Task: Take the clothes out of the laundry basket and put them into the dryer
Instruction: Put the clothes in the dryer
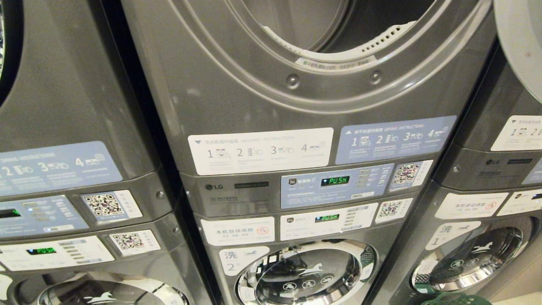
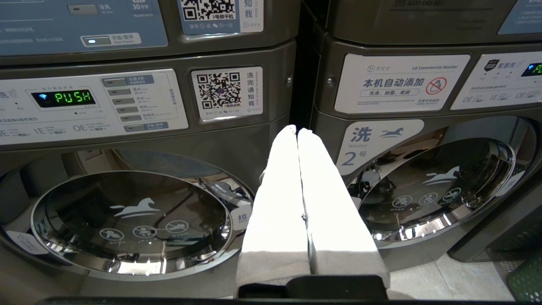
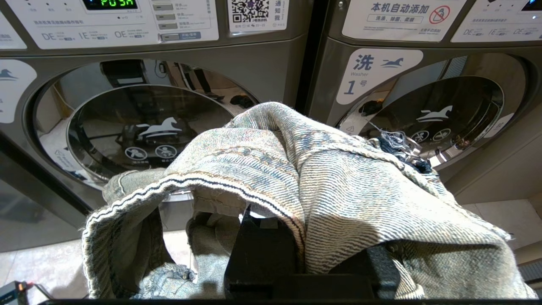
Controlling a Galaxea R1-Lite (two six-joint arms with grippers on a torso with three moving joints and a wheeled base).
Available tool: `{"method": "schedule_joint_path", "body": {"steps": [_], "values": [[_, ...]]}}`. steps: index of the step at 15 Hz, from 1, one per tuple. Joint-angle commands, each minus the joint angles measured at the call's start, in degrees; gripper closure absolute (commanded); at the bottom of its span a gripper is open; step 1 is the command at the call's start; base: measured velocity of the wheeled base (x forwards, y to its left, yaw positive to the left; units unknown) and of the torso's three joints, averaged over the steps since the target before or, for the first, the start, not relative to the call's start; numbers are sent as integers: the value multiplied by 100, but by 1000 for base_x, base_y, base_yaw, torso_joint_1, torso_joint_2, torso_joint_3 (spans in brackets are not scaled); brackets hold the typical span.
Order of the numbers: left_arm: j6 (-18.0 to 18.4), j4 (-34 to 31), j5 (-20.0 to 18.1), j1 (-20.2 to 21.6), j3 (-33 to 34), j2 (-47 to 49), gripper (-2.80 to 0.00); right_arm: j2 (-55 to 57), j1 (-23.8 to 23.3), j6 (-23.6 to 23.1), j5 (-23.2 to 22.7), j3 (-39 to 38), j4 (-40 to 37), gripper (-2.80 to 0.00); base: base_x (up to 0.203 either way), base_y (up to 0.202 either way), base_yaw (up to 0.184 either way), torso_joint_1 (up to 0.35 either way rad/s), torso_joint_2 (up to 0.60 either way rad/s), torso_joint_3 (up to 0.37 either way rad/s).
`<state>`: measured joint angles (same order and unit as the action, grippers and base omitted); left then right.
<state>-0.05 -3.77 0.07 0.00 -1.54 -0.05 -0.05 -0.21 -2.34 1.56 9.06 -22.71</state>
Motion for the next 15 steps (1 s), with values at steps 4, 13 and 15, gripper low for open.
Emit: {"method": "schedule_joint_path", "body": {"steps": [4,13,15], "values": [[-4,-1,1,0,4,-4,0,-4,3,6,0,0,-14,0,0,0,0,109,-226,-117],[5,-1,1,0,-5,-4,0,-4,3,14,-7,0,-14,0,0,0,0,82,-165,-87],[5,-1,1,0,-5,-4,0,-4,3,14,-7,0,-14,0,0,0,0,67,-136,-59]]}}
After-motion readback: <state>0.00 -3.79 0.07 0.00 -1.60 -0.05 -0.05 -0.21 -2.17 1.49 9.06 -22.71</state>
